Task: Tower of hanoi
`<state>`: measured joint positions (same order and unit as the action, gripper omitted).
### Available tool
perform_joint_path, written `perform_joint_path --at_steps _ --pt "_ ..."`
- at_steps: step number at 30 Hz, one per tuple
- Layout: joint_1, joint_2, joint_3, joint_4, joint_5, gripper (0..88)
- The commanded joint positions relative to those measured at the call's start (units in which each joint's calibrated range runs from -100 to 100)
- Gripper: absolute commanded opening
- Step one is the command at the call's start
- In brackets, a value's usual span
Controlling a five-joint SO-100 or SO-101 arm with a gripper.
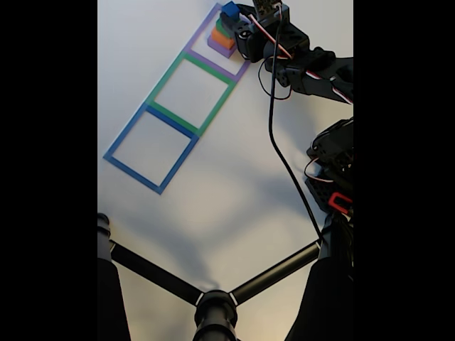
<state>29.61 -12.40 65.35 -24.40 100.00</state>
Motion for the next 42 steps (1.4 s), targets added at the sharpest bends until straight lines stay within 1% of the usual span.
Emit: perform_joint_path --at_steps 1,4,9,12,14,20,24,28,34,39,42 --pt "-0.82 -1.78 -0.15 -1.30 0.00 4.1" --pt "-0.97 -3.39 -1.24 1.86 0.00 4.0" --pt "-1.58 -10.60 -5.24 15.13 0.00 3.7" --pt "-2.42 -16.05 -11.42 28.17 0.00 3.6" --pt "-2.96 -18.77 -17.96 38.85 0.00 3.5" --pt "-3.72 -22.05 -41.86 70.74 0.00 3.5" --pt "-4.63 -22.54 -55.58 87.90 0.00 3.6" --pt "-6.08 -22.86 -65.85 100.44 0.00 3.6" --pt "-9.06 -22.94 -77.57 114.28 0.00 3.6" --pt "-11.50 -24.14 -79.57 119.06 0.00 3.6" --pt "-12.79 -25.98 -75.48 119.14 0.00 3.7"
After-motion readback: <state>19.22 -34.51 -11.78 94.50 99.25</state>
